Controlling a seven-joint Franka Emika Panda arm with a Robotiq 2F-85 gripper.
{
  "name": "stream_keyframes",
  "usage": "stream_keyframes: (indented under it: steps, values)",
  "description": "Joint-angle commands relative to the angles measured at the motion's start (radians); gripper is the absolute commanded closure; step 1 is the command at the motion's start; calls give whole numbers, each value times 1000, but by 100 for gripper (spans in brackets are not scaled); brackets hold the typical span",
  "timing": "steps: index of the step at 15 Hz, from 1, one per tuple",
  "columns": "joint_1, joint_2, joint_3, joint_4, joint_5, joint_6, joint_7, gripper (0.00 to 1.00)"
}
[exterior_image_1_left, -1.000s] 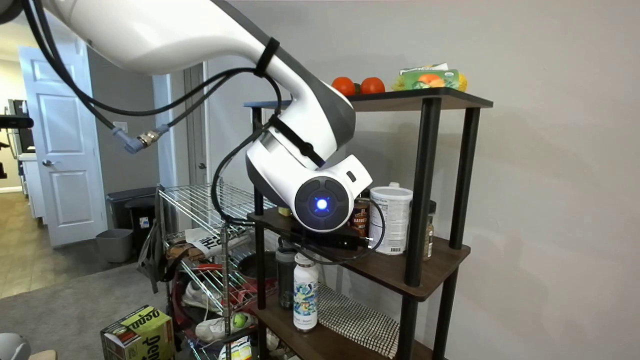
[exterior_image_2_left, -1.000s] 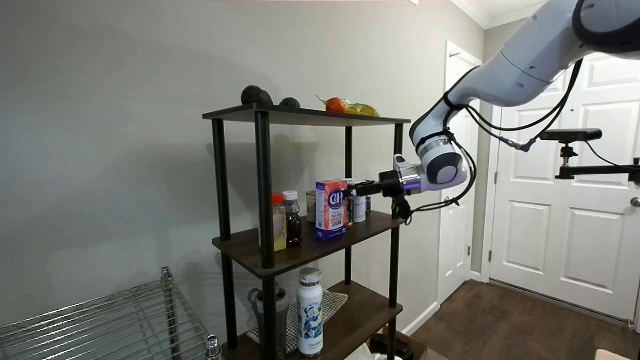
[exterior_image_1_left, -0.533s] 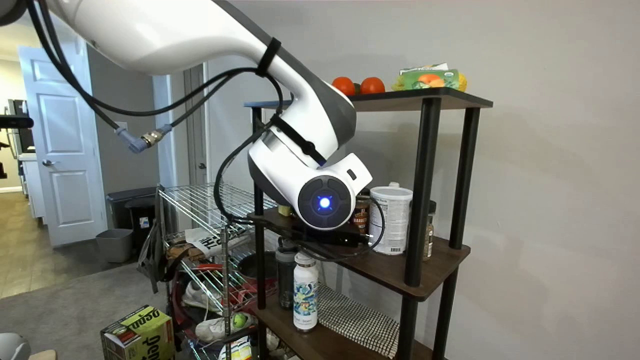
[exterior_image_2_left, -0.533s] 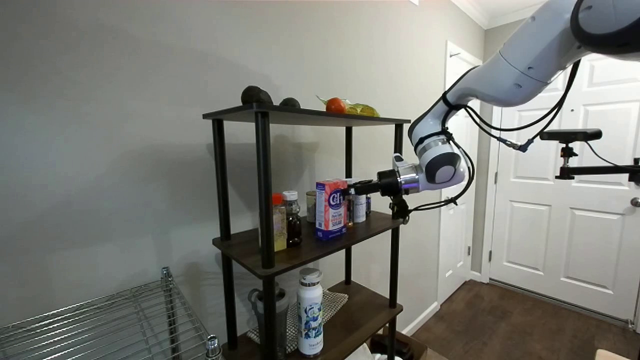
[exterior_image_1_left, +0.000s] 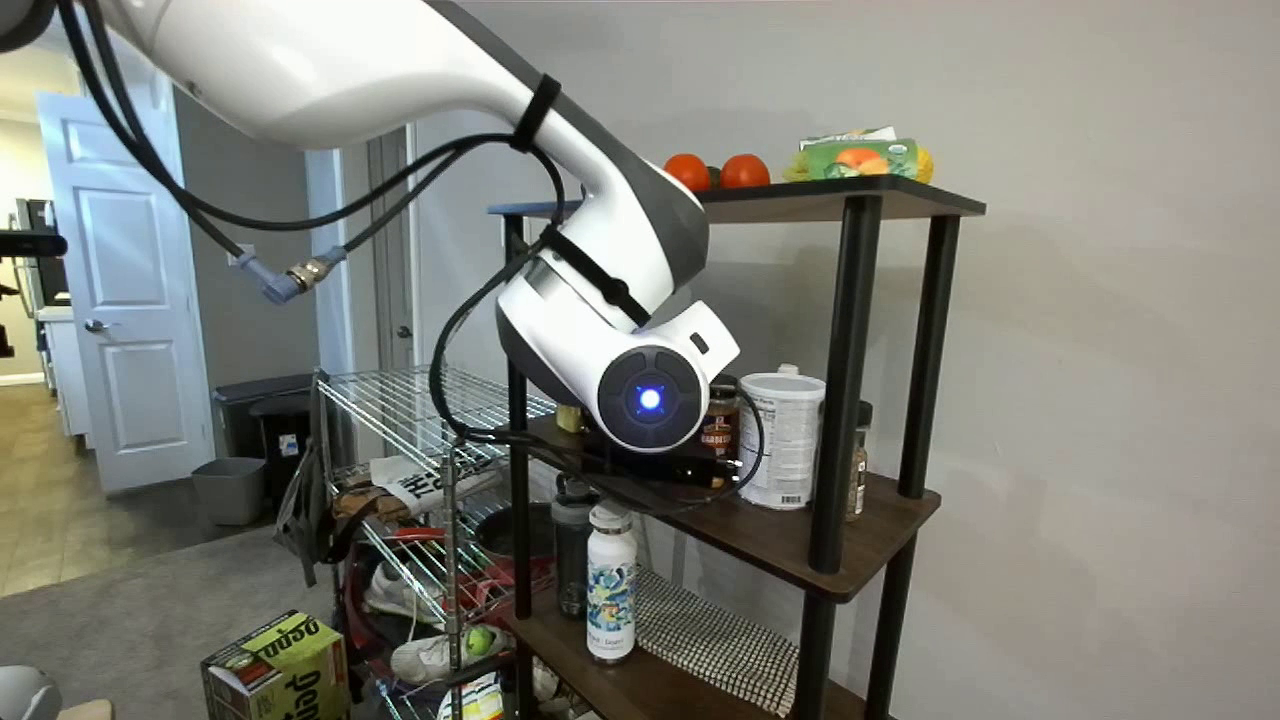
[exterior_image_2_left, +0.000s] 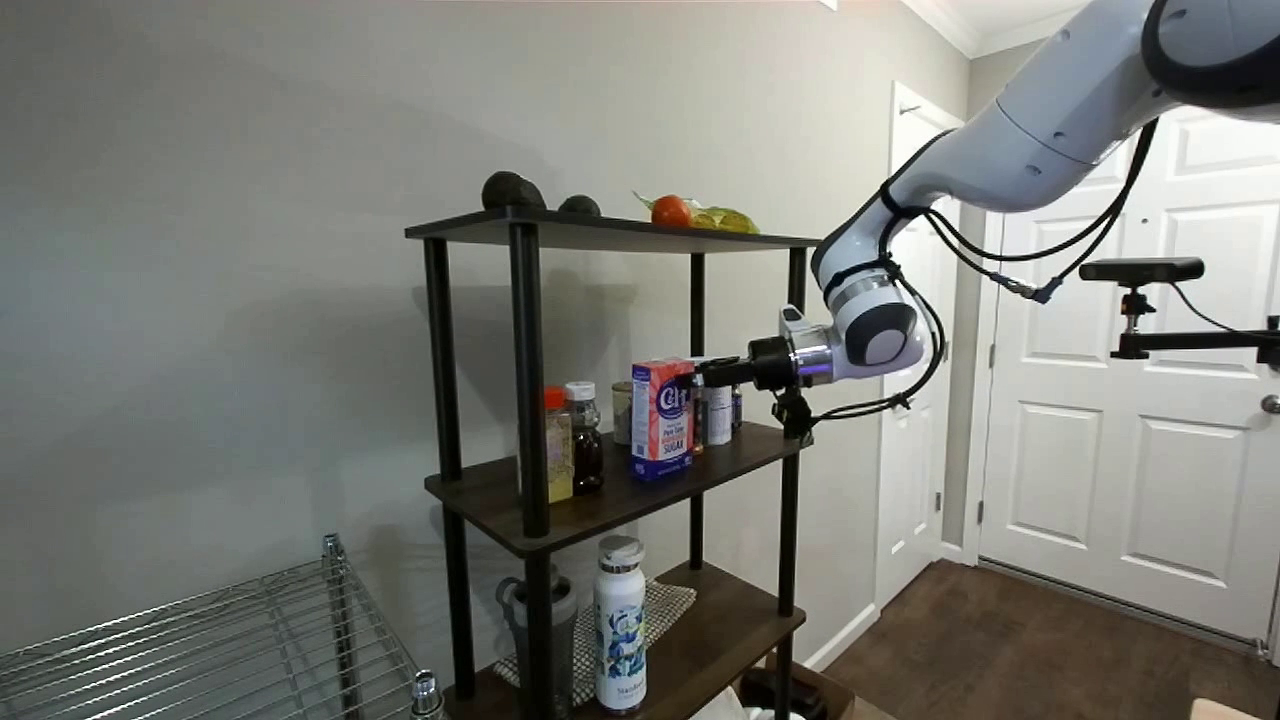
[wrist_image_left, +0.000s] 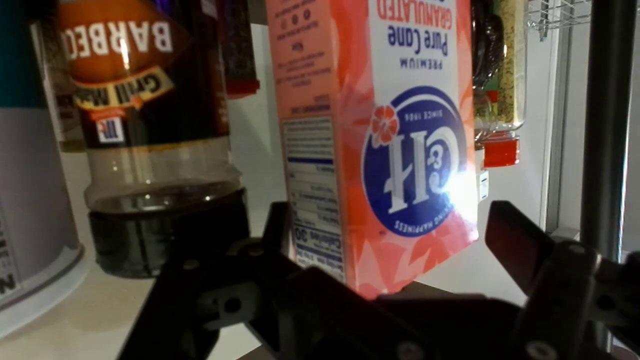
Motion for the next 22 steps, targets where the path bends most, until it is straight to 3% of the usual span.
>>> stream_keyframes:
  steps: [1, 22]
  values:
    - [-6, 3, 0, 3, 11, -20, -35, 0]
    - [-7, -12, -5, -8, -108, -11, -1, 0]
